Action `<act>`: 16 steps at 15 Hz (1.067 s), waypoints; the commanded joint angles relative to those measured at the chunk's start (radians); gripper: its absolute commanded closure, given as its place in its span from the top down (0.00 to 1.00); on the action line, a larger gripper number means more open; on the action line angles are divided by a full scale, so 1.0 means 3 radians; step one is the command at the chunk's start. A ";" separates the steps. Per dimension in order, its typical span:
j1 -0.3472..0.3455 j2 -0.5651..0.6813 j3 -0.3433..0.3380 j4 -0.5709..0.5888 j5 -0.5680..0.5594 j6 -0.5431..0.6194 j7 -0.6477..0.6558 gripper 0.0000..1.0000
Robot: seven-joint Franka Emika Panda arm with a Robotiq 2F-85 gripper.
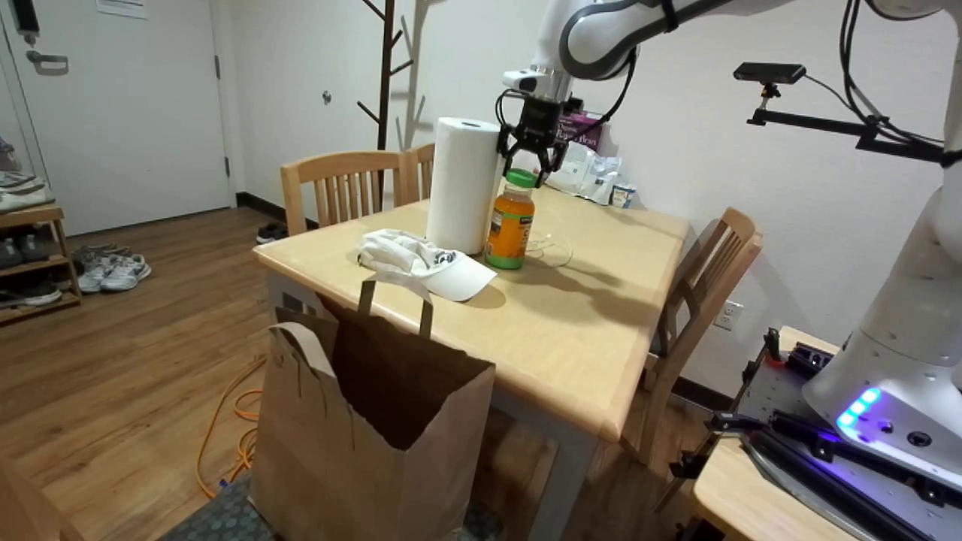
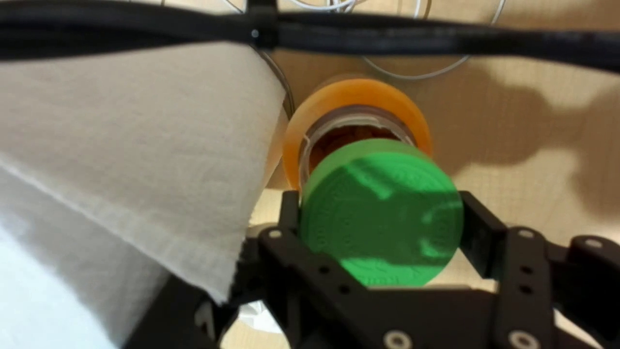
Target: Pick up the lid and put it on the bottle
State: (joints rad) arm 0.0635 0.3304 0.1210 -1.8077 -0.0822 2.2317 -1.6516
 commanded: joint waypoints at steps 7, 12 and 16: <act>-0.0057 0.0271 0.0009 0.0348 -0.0033 -0.0320 -0.0038 0.52; -0.0057 0.0310 0.0004 0.0408 -0.0025 -0.0411 -0.0020 0.94; -0.0058 0.0334 0.0001 0.0439 -0.0020 -0.0478 -0.0012 1.00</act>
State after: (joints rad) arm 0.0555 0.4114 0.1143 -1.7128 -0.0822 2.1232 -1.6515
